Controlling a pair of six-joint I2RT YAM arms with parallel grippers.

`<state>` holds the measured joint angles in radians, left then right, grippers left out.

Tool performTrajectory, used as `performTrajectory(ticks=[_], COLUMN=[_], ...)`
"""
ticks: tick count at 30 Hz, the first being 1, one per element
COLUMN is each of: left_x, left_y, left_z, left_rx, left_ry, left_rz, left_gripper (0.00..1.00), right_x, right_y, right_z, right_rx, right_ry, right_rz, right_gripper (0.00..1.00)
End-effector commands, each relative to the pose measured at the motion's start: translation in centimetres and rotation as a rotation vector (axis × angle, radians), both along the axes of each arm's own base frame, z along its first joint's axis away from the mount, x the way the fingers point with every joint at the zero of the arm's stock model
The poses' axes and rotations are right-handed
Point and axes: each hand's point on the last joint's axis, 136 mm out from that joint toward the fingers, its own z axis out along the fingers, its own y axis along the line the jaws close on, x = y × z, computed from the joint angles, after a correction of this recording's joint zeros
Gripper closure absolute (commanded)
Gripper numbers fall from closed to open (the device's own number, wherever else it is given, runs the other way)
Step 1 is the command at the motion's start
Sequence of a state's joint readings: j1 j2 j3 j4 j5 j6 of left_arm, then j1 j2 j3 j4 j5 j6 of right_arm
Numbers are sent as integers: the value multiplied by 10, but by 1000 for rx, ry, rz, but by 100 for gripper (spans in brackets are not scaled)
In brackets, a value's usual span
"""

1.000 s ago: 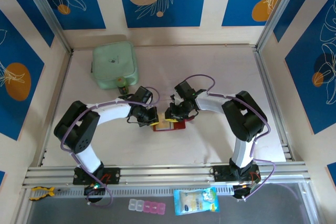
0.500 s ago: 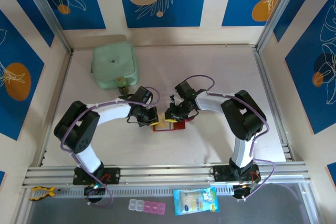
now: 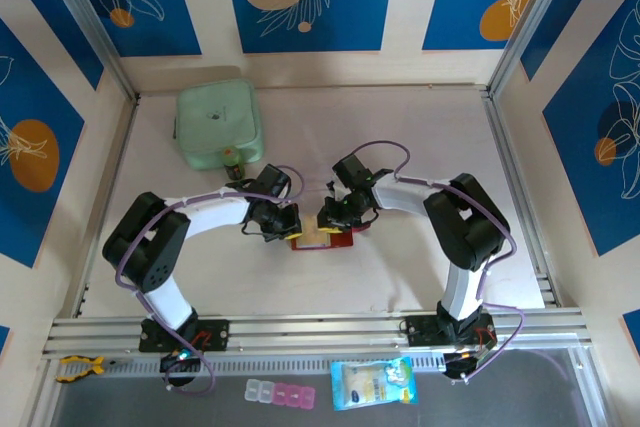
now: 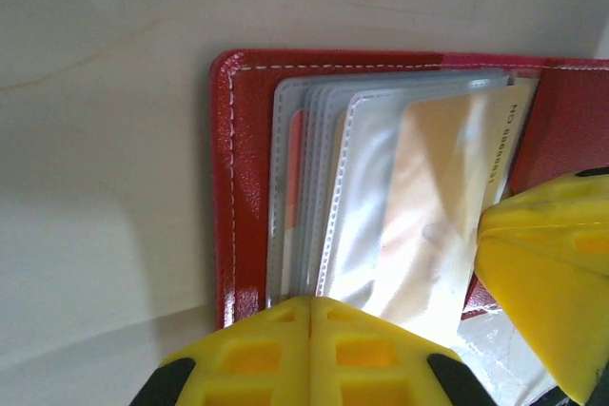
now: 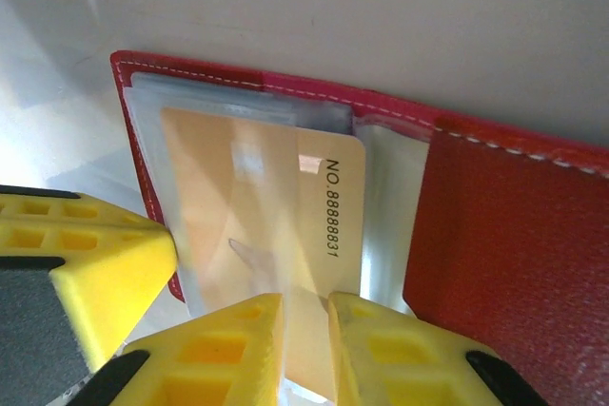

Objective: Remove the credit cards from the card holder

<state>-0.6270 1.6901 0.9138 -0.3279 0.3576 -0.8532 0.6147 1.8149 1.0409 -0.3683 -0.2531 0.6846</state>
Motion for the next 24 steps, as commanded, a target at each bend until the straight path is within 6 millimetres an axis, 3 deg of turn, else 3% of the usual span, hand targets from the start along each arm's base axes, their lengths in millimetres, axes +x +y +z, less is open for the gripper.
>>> performTrajectory(ticks=[1,7,13,19,24], left_x=[-1,6,9,3,-2], left_y=[1,-2,-11,-25,-21], left_z=[3,19,28,24,10], left_rx=[34,23,-12,-25,20], left_ry=[-11,-49,-67,-59,-42], left_rz=[-30,-34,-38,-69,-70], left_gripper=[100,100,100,100,100], right_x=[-2,-2,-1,-1,-1], right_y=[-5,-1,-6,-9,-9], right_z=[11,24,24,15,11], right_rx=[-16,22,20,13,32], right_ry=[-23,-45,-54,-35,-27], right_rz=[4,13,0,-12,-23], right_gripper=[79,77,74,72,72])
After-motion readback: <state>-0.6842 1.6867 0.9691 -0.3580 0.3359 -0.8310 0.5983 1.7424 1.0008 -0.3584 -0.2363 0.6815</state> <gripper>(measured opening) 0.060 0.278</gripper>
